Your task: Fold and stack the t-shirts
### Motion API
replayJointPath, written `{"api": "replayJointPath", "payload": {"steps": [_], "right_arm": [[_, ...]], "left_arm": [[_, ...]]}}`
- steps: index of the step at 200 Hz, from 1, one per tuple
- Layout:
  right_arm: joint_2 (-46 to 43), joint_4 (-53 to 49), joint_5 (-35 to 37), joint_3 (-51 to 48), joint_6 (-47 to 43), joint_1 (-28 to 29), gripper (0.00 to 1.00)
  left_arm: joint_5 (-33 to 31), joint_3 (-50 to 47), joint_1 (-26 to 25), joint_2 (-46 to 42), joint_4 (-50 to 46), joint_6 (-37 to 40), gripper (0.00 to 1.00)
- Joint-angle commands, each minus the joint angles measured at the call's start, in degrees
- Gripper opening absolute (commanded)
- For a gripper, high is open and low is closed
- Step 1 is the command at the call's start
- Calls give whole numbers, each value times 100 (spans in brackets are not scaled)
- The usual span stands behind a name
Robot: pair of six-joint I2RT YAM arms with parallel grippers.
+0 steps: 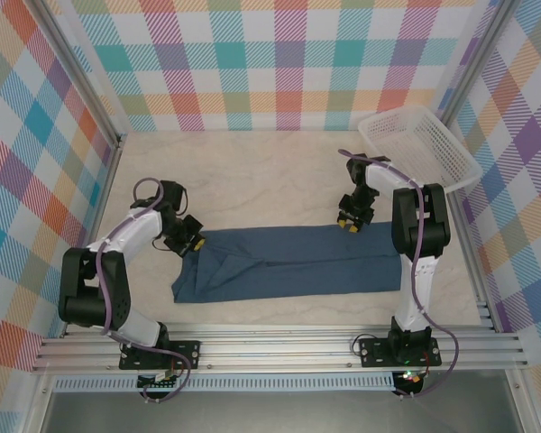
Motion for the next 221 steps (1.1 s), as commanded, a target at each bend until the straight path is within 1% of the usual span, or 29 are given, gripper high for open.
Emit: {"api": "replayJointPath", "payload": {"steps": [1,44,128,137,144,156,162,169,188,204,221], "right_arm": [[343,59,96,-29,-43,27,27],[361,54,97,-20,-52,27,27],[389,14,80,68,-78,27,27],[384,10,81,77,-91,27,29],[373,3,75,85,-94,27,30],[337,11,87,102,-115,34,33],[306,23,76,102,-134,38,34],[243,42,66,104,-161,44,35],[-17,74,76,153,-229,87,40],[-332,95,76,152,-262,122,43],[-723,133,64,84,-270,145,47]], "left_arm": [[34,162,107,141,-238,111,0],[-106,351,162,371,-357,289,0],[-506,327,204,616,-366,646,0],[-516,329,196,636,-389,672,0],[-553,323,196,632,-440,683,4],[-643,291,191,545,-566,702,15],[-732,277,197,469,-667,703,18],[-868,257,188,344,-795,688,21],[-1269,222,103,-227,-1092,654,35],[-1313,215,-174,-648,-1137,612,37],[-1142,153,-568,-916,-983,476,37]]}}
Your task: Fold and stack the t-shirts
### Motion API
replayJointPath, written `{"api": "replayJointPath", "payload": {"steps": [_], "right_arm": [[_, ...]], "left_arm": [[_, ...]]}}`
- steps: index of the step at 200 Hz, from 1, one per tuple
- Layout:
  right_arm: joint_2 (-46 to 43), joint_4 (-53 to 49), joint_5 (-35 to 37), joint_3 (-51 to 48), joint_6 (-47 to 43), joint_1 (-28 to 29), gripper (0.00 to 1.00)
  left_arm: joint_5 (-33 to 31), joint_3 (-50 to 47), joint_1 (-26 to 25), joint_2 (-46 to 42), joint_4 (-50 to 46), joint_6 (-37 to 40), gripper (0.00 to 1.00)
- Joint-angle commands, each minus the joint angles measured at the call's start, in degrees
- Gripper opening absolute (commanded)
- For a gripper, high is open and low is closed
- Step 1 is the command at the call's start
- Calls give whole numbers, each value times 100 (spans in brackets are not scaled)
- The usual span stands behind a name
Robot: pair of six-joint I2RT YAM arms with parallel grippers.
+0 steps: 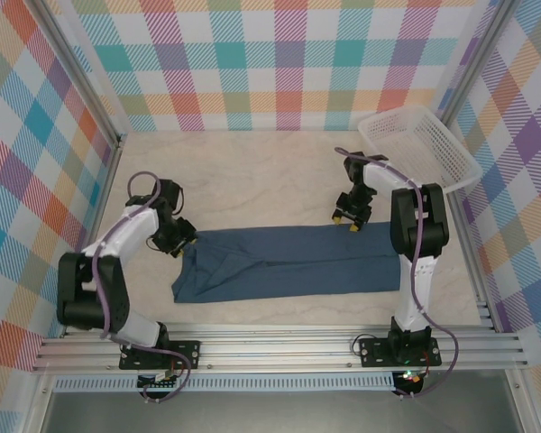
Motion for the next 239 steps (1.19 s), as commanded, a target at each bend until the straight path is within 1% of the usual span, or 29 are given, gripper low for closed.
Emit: {"api": "replayJointPath", "payload": {"steps": [1,20,39,56,74,95,119,147,163,191,210,239], "right_arm": [[-656,81,56,-22,-103,45,47],[-1063,106,-20,-174,-113,64,49],[-1524,293,-402,-455,-220,136,49],[-1975,504,-790,-771,-327,292,50],[-2415,797,-1482,-1201,-336,405,51],[-2934,901,-1784,-1634,-246,551,51],[-3396,910,-1877,-1977,-63,629,52],[-3599,791,-1812,-2014,-33,633,52],[-3575,745,-1772,-1961,-59,630,52],[-3517,753,-1736,-1933,-32,627,51],[-3508,786,-1723,-1950,-7,629,51],[-3495,800,-1704,-2003,-22,630,51]], "left_arm": [[-44,-52,-517,-487,-177,-139,37],[472,-341,-943,-507,496,-305,36],[957,-596,-1214,-242,1384,-312,36],[1135,-641,-1337,50,1904,-127,38],[1239,-632,-1386,344,2132,211,38],[1472,-810,-1400,468,2535,493,38],[1632,-960,-1415,519,2645,575,33],[1679,-1118,-1529,447,2605,614,26],[1758,-1211,-1583,342,2653,596,22],[1735,-1245,-1670,212,2398,668,12],[1689,-1331,-1699,-5,2335,615,3],[1696,-1398,-1865,-324,2136,451,0]]}}
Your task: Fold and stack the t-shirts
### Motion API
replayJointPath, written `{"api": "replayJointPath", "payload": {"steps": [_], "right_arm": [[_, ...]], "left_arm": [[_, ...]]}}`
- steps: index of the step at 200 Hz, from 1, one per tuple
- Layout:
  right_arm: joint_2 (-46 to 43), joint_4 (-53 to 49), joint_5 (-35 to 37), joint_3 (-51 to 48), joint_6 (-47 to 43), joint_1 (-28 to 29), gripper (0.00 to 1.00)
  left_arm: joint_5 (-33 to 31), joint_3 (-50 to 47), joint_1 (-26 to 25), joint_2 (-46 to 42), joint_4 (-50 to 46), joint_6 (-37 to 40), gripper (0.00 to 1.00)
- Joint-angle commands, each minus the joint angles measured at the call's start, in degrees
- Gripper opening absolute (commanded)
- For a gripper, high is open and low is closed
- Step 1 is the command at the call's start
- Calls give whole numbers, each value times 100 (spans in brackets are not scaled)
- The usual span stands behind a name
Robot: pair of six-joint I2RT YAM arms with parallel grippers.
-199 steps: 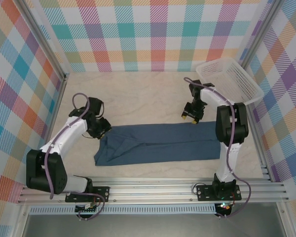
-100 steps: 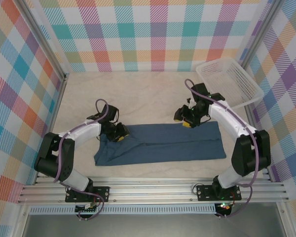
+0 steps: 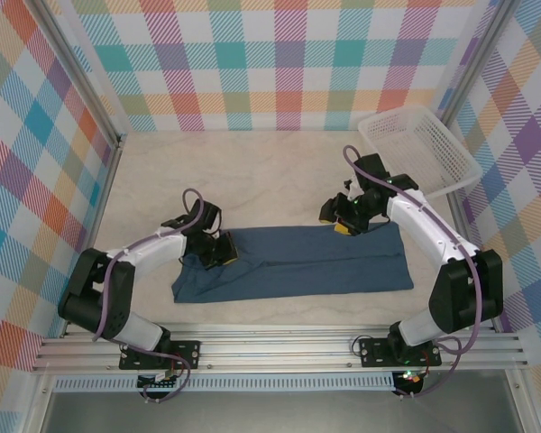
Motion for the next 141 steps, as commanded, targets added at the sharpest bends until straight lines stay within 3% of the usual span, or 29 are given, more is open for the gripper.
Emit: {"api": "replayJointPath", "payload": {"steps": [1,55,68,83,97,124,141], "right_arm": [[13,7,-37,-8,38,-3,51],[57,-55,16,-178,-3,5,51],[83,-55,13,-213,-7,-2,51],[111,-51,25,-245,-9,1,51],[147,-59,107,-267,-33,-6,51],[224,-194,564,-360,-94,-182,49],[336,-319,937,-480,-147,-600,44]], "left_arm": [[61,-108,-195,-334,-291,-110,0],[287,-593,-733,-696,-189,-584,3],[392,-688,-832,-676,-118,-660,12],[598,-760,-915,-635,19,-728,31],[937,-784,-973,-625,219,-785,37],[810,-496,-930,-765,-332,-611,35],[185,-366,-662,-894,-1009,-984,25]]}}
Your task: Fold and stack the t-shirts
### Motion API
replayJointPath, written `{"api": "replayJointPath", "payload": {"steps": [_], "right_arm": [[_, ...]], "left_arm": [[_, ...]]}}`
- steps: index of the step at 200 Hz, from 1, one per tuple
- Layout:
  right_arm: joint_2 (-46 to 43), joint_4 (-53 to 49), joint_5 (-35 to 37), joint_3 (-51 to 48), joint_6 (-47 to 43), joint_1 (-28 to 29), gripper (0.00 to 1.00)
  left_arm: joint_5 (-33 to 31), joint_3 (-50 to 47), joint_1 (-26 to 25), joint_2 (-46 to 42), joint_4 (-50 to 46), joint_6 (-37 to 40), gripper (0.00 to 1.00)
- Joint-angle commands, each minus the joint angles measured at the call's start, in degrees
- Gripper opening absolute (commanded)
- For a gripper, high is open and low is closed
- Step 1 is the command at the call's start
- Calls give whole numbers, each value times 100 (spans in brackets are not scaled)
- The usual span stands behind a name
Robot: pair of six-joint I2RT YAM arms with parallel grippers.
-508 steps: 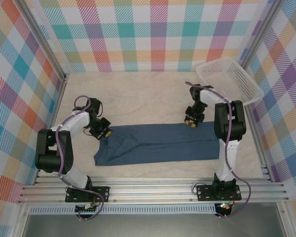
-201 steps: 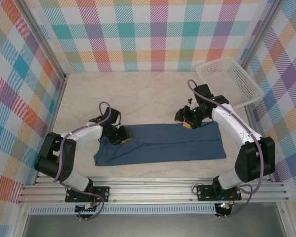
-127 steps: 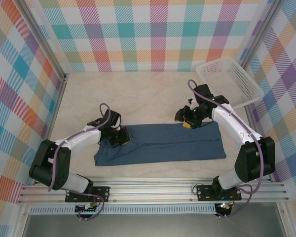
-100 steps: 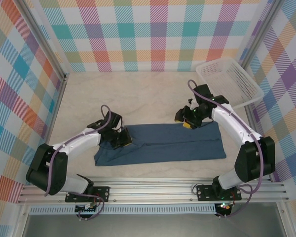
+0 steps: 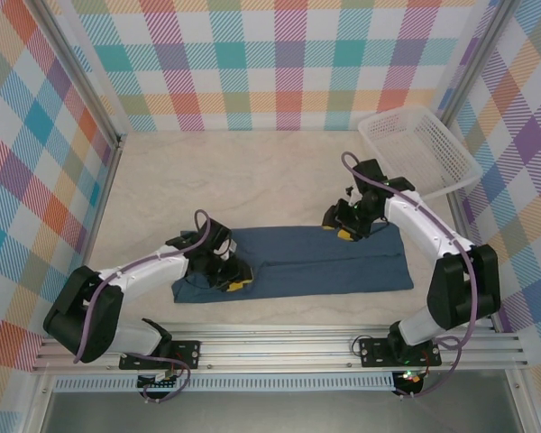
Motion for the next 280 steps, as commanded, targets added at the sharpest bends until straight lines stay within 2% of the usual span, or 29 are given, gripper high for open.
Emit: {"api": "replayJointPath", "payload": {"steps": [1,13,27,62,79,105,126,137,168,193,218,244,259,280], "right_arm": [[197,-288,612,-204,-119,-494,44],[492,-408,738,-210,-146,-905,37],[967,-518,893,-78,-251,-1166,33],[1970,-550,1018,270,-271,-1168,30],[2166,-517,983,196,-170,-1110,30],[2139,-567,1022,-46,45,-870,31],[2025,-471,889,-352,433,-564,32],[1994,-417,826,-474,747,-308,32],[1493,141,594,-1237,2247,329,32],[975,891,419,-1845,3757,969,32],[1165,1490,245,-1744,4670,1649,33],[1684,1691,205,-1182,5167,2090,33],[1848,1880,213,-1022,5535,2195,33],[1985,2285,131,-880,5874,2214,35]], "left_arm": [[-510,261,245,-263,-852,-339,24],[-998,302,388,-208,-1434,-889,15],[-1191,188,397,-152,-1263,-1433,16],[-1822,316,454,553,-700,-2320,16],[-1952,624,583,1093,-673,-2404,16],[-2207,1581,1040,1917,-957,-1872,16],[-2255,2712,1514,2848,-1096,-1311,17],[-2199,3607,1657,3485,-1143,-980,18],[-1261,6201,1727,5373,-734,-308,18],[-695,8582,1615,6844,-1012,-357,19],[-345,10631,1470,8086,-1119,-760,19],[-356,11109,1423,8633,-499,-1337,19],[-422,11214,1454,8815,-187,-1569,19],[-300,11860,1552,9135,-67,-1803,22]]}}
